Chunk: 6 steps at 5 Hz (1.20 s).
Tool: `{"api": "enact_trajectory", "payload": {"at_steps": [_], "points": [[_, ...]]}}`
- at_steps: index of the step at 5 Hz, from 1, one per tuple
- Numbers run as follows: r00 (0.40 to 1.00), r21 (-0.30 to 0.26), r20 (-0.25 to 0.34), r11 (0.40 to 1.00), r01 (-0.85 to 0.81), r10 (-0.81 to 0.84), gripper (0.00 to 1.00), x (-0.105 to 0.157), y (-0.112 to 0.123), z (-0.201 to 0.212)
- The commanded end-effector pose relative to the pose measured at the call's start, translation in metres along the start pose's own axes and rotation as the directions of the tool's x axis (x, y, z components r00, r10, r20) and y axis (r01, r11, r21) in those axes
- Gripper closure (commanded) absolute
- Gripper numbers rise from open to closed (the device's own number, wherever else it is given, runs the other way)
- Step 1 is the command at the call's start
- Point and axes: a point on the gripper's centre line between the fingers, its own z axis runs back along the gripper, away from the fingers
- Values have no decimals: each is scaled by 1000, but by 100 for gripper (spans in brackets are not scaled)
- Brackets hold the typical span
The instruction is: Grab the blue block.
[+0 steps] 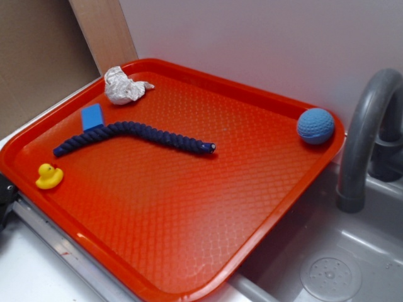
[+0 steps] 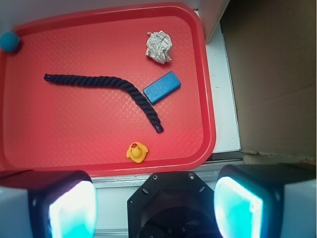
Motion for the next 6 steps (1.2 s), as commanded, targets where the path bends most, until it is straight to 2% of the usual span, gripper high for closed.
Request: {"api": "enact_trajectory", "payload": {"at_steps": [1, 2, 3, 4, 5, 6], "points": [[1000, 0, 0, 1000, 0, 0, 0, 0, 0, 0], [995, 8, -9, 995, -102, 102, 0, 19, -2, 1], [944, 17, -6, 944, -330, 331, 0, 42, 9, -3], [843, -6, -7, 843, -538, 538, 0, 55, 22, -7], [682, -48, -93, 681, -731, 725, 0, 74, 31, -41], [643, -75, -133, 639, -766, 755, 0, 88, 30, -72]]}}
